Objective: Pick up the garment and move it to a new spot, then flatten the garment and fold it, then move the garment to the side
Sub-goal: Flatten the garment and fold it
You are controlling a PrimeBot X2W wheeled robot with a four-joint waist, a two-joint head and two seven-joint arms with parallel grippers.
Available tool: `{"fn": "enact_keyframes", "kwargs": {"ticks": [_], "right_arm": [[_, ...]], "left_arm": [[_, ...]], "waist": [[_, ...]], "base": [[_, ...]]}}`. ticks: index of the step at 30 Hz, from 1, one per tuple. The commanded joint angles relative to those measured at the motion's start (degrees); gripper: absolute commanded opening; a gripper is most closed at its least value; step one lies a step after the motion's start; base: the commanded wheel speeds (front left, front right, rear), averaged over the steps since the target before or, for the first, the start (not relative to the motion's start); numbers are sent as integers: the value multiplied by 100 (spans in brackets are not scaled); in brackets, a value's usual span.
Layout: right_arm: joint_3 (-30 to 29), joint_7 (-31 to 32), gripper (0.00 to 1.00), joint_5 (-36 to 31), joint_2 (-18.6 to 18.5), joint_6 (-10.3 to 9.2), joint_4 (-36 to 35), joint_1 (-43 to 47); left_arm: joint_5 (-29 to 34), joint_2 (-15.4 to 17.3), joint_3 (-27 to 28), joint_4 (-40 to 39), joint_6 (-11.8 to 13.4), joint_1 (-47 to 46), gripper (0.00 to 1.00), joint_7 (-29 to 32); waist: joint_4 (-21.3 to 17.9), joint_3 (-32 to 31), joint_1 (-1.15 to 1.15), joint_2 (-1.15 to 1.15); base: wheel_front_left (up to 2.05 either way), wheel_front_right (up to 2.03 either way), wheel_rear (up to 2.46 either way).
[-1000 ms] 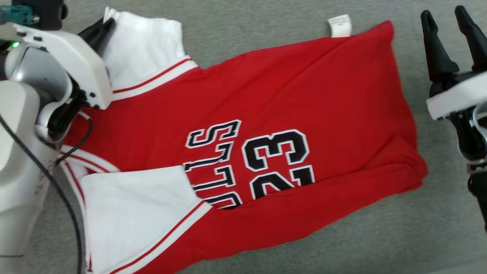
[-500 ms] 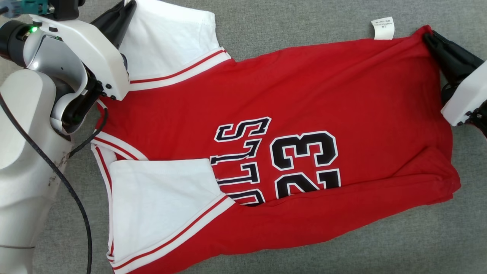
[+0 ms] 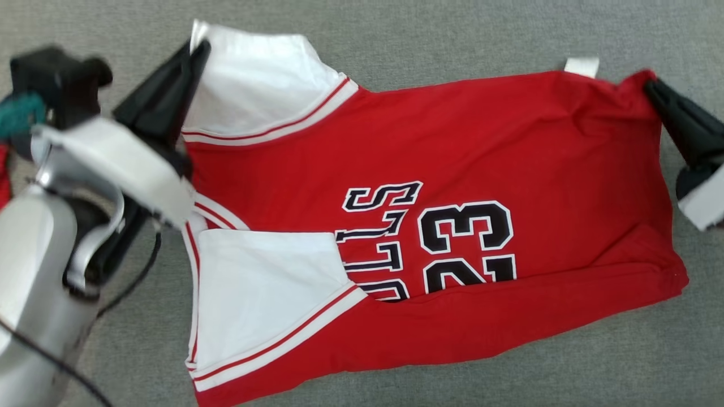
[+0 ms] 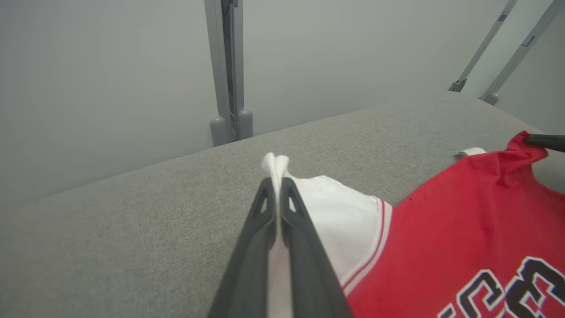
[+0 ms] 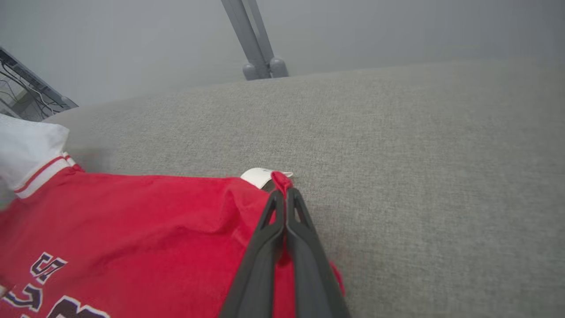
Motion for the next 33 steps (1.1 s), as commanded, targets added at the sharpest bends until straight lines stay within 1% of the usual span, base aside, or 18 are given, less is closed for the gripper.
{"fn": "enact_keyframes", "kwargs": {"ticks": [1, 3, 6, 9, 10, 13, 16, 17, 21, 22, 25, 26, 28, 29, 30, 31, 32, 33], "right_arm": [[-109, 56, 0, 181, -110, 1, -226, 329], [-226, 90, 0, 352, -157, 2, -455, 696], [-496, 123, 0, 491, -201, 2, -705, 1197], [-801, 102, 0, 544, -141, 2, -851, 1636], [-924, 76, 0, 536, -118, 2, -863, 1776], [-1200, 92, 0, 542, 12, 2, -901, 2155], [-1435, 125, 0, 522, 153, 2, -896, 2473], [-1435, 125, 0, 522, 153, 2, -896, 2473], [-1725, 135, 0, 465, 333, 2, -870, 2792], [-1833, 142, 0, 471, 437, 2, -861, 2927], [-1964, 151, 0, 430, 591, 2, -873, 3058], [-1992, 146, 0, 394, 629, 2, -863, 3090], [-2041, 109, 0, 376, 778, 2, -853, 3133], [-2058, 83, 35, 337, 836, 2, -841, 3154], [-2084, 75, 72, 341, 915, 2, -830, 3179], [-2133, 22, 100, 328, 987, 2, -812, 3199], [-2181, -30, 100, 290, 1044, 2, -816, 3232], [-2212, -75, 100, 281, 1111, 2, -825, 3305]], "left_arm": [[-17, 136, 81, -410, 151, 359, 0, -66], [-88, 223, 134, -902, 284, 842, 0, -88], [-32, 434, 219, -1558, 523, 1480, 0, -127], [5, 540, 219, -2148, 719, 2143, 0, -193], [-44, 527, 211, -2331, 779, 2346, 0, -233], [-133, 569, 225, -2698, 1004, 2979, 0, -244], [-274, 575, 230, -2905, 1176, 3509, 0, -243], [-274, 575, 230, -2905, 1176, 3509, 0, -243], [-530, 536, 167, -3039, 1266, 4089, 0, -215], [-647, 484, 119, -3059, 1282, 4298, 0, -230], [-745, 414, 42, -2929, 1296, 4479, 0, -209], [-790, 372, 11, -2858, 1290, 4496, 0, -203], [-913, 276, -101, -2674, 1200, 4459, 0, -148], [-964, 242, -134, -2540, 1165, 4420, 13, -123], [-995, 204, -161, -2427, 1148, 4373, 43, -106], [-1066, 114, -170, -2329, 1115, 4330, 83, -141], [-1074, 89, -176, -2205, 1105, 4299, 100, -150], [-1041, 74, -147, -2111, 1116, 4275, 100, -211]], "waist": [[103, -106, 0, 0], [141, -193, 0, 0], [185, -316, 0, 0], [212, -439, 0, 0], [231, -481, 0, 0], [284, -603, 0, 0], [343, -701, 0, 0], [343, -701, 0, 0], [413, -810, 0, 0], [439, -837, 0, 0], [480, -843, 0, 0], [494, -840, 0, 0], [512, -835, 0, 0], [514, -834, 0, 0], [515, -836, 0, 0], [517, -839, 0, 0], [513, -851, 0, 0], [508, -863, 0, 0]], "base": [[0, 0, 0], [0, 0, 0], [0, 0, 0], [0, 0, 0], [0, 0, 0], [0, 0, 0], [0, 0, 0], [0, 0, 0], [0, 0, 0], [0, 0, 0], [0, 0, 0], [0, 0, 0], [0, 0, 0], [0, 0, 0], [0, 0, 0], [0, 0, 0], [0, 0, 0], [0, 0, 0]]}}
